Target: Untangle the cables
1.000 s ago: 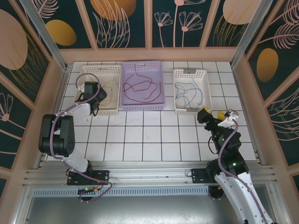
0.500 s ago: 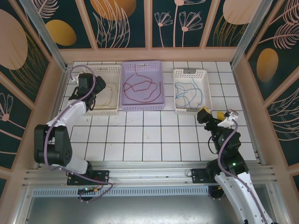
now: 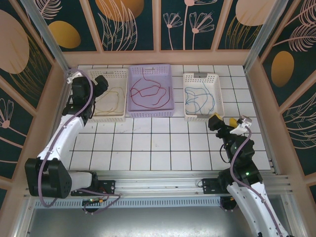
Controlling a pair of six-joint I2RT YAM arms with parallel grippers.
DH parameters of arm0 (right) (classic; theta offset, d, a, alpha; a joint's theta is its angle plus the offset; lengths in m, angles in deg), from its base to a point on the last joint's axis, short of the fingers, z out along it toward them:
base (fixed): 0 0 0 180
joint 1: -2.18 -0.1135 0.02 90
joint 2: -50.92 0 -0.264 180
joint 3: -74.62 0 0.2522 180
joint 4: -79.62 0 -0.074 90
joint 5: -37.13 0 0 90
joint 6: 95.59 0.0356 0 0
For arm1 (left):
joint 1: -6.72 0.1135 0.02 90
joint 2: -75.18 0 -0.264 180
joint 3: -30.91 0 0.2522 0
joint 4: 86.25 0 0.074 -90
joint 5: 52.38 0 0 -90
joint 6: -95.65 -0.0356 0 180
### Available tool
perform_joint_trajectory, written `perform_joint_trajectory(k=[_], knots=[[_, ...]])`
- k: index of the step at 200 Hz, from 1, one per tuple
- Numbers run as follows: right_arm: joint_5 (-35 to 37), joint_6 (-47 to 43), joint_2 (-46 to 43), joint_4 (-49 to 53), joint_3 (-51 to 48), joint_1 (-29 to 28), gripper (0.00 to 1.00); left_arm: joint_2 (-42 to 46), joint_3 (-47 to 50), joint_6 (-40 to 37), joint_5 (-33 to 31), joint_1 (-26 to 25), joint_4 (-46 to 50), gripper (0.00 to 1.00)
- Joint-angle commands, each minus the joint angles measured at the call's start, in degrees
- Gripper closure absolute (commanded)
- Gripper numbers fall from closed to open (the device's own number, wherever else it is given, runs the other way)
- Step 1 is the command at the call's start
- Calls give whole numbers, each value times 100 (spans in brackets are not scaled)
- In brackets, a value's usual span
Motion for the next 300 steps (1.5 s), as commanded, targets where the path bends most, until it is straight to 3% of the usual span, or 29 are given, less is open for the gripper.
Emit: perform_joint_trajectory(k=[1, 78, 139, 200, 229, 248, 263, 277, 300], knots=[[-28, -125, 1, -263, -102, -52, 1, 350, 422, -19, -89, 47, -409, 1], [-56, -425, 176, -296, -94, -50, 1, 748, 1425, -13, -469, 42, -1196, 1], [175, -674, 411, -299, 15, -53, 1, 816, 1590, -46, -740, 46, -1355, 1], [877, -1124, 1630, -456, 627, -52, 1, 791, 1739, -186, -1014, 42, -1491, 1], [1268, -1851, 2284, -1642, 387, 87, 1, 746, 1808, -286, -1113, 34, -1584, 2], [829, -2292, 2923, -2615, 85, 475, 1, 706, 1863, -314, -1122, 34, -1660, 2], [403, -1880, 3524, -3043, 0, 935, 1, 680, 1892, -398, -1188, 29, -1690, 1], [39, -2012, 3957, -3756, -197, 1007, 1, 666, 1922, -452, -1256, 27, -1704, 2], [594, -2184, 4861, -5150, -618, 1109, 1, 625, 1995, -475, -1266, 5, -1774, 1]])
